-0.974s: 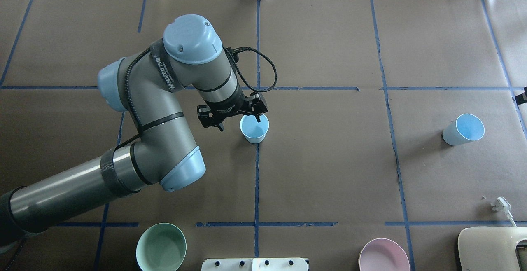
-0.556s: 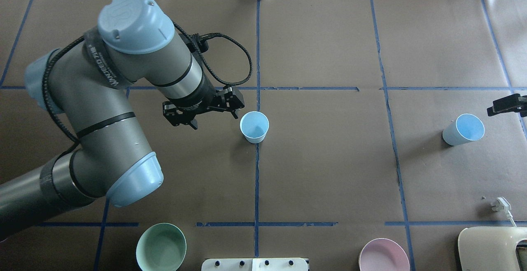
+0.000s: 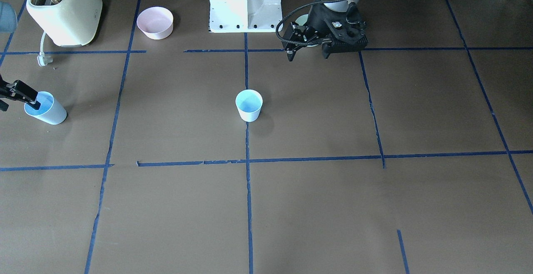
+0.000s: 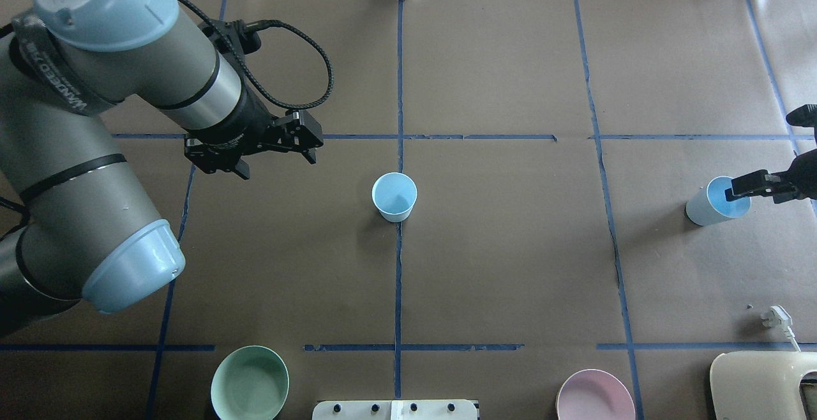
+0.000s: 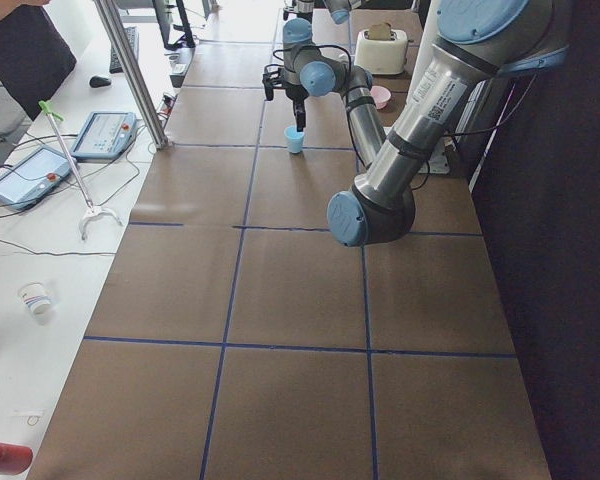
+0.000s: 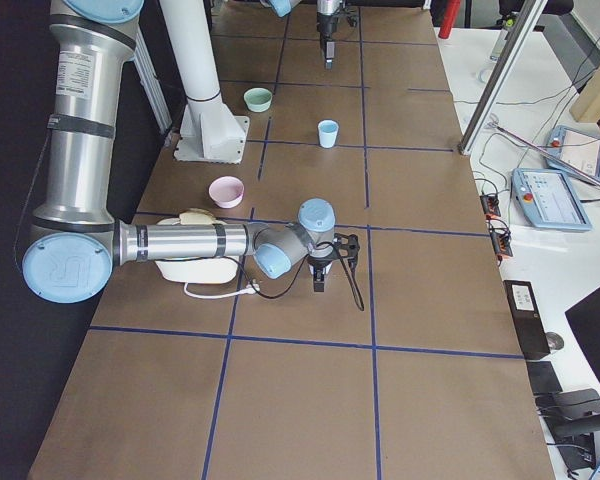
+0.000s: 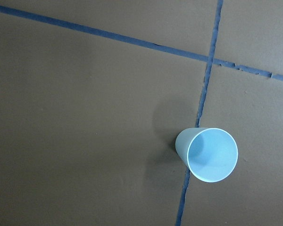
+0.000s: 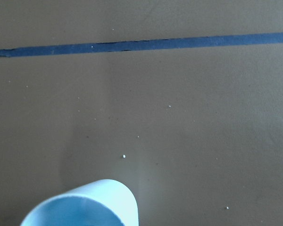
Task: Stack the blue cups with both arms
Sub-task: 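Open the left gripper and withdraw it while the right gripper grasps the other light-blue cup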
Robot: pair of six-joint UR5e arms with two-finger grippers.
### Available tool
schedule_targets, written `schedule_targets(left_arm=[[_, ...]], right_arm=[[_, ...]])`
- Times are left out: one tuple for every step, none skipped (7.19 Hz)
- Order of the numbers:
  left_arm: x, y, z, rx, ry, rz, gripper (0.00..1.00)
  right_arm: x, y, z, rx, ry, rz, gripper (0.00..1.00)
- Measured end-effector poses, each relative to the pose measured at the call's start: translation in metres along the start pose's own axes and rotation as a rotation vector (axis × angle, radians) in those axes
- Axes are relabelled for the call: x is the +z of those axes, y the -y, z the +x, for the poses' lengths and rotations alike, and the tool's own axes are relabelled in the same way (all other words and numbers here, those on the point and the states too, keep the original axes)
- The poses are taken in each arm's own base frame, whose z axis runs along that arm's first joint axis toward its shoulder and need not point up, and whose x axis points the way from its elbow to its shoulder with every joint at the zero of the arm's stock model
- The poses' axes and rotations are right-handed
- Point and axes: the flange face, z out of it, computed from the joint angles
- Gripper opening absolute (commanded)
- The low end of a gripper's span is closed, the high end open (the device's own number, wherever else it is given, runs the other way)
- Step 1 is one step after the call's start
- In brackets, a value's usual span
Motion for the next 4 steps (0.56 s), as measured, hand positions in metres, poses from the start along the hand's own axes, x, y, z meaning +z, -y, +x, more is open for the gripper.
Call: schedule_targets(left_arm=[[-0.016,0.011,-0.019,0.033,0.029,0.02,1.0],[-0.029,0.024,-0.038,0.053,0.055,0.037,1.0],[-0.04,0.04,-0.06,0.064,0.074,0.047,1.0],[-0.049,0.058,-0.09,0.087,0.093,0.049,1.0]], right_arm=[[0.004,-0.001,-0.004,-0.003,0.0,-0.007,0.0],[0.005,-0.001,-0.007,-0.007,0.003,-0.009,0.0],[0.004,-0.001,-0.009,-0.011,0.007,-0.01,0.0],[0.004,-0.001,-0.011,-0.01,0.01,-0.011,0.0]])
